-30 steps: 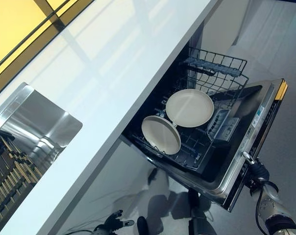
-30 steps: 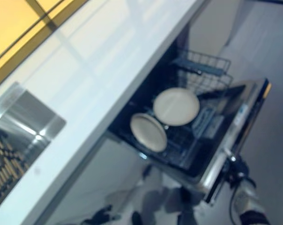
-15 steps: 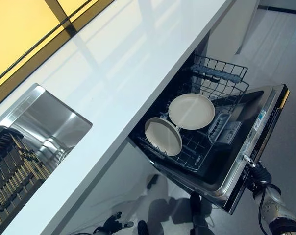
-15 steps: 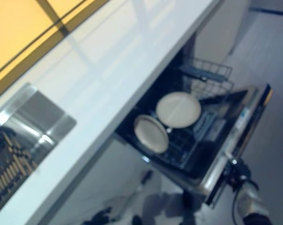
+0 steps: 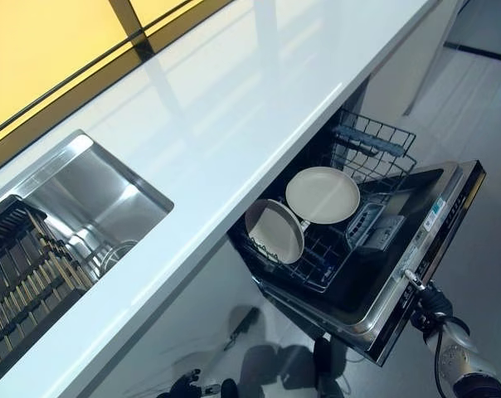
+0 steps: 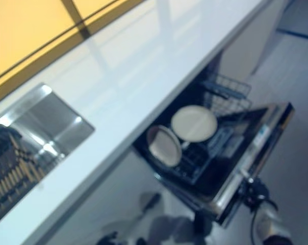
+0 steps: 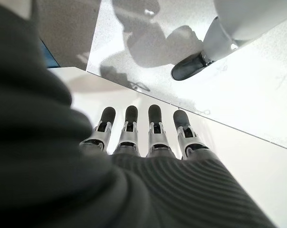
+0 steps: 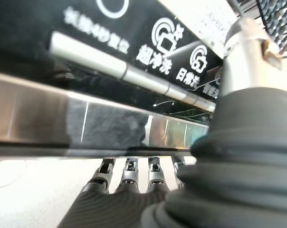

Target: Take plates into dishwasher

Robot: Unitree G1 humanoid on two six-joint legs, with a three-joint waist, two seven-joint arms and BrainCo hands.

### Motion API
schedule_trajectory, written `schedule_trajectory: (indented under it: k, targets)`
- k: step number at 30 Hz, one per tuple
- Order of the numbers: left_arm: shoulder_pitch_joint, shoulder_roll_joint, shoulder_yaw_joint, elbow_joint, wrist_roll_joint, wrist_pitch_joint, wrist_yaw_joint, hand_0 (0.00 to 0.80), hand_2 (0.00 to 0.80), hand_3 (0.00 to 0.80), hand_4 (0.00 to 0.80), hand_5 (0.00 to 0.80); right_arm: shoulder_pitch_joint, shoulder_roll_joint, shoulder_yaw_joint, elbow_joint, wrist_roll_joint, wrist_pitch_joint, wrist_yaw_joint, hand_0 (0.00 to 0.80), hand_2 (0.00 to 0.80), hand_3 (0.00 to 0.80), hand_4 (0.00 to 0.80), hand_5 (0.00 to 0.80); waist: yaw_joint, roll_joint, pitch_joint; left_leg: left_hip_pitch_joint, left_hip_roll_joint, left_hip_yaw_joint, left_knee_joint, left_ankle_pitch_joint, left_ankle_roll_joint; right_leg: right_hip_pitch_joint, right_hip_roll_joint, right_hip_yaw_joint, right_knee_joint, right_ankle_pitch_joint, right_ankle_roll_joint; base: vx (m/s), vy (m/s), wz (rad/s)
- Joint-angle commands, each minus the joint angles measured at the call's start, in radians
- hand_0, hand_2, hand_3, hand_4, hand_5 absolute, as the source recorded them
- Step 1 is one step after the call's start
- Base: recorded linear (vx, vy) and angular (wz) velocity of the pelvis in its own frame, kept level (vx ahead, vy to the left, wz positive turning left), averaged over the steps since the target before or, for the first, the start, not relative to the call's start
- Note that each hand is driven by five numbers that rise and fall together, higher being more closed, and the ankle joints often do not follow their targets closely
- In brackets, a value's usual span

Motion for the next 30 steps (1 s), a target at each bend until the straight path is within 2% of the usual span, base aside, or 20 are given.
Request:
schedule_trajectory:
  k: [1,16,30]
  targets:
    - [-0.006,0.081,-0.044,-0.004,0.019,0.011,0.002,0.000,0.000,0.000,0.000,0.000,-0.181,0.208,0.193,-0.221,-0.032,-0.004,0.169,0.000,0.000,0.000,0.000,0.000,0.108,-0.074,-0.067,-0.104,-0.043,-0.018,0.003,0.085,0.051,0.096,-0.069,0.015,0.155,-0.213,0.066,0.059,0.024,0.04]
    - [0.041,0.080,-0.016,0.018,0.039,0.027,-0.004,0.000,0.000,0.000,0.000,0.000,-0.164,0.231,0.218,-0.247,-0.026,0.021,0.176,0.000,0.000,0.000,0.000,0.000,0.150,-0.122,-0.131,-0.058,-0.040,-0.036,0.003,0.073,0.058,0.180,-0.055,-0.013,0.116,-0.213,0.068,0.062,0.021,0.06]
    - [0.074,0.092,0.016,0.036,0.052,0.013,-0.006,0.000,0.000,0.000,0.000,0.000,-0.145,0.238,0.222,-0.260,-0.037,0.016,0.184,0.000,0.000,0.000,0.000,0.000,0.197,-0.146,-0.160,-0.046,-0.056,-0.083,0.000,0.068,0.068,0.227,-0.055,-0.038,0.119,-0.231,0.068,0.048,0.011,0.22]
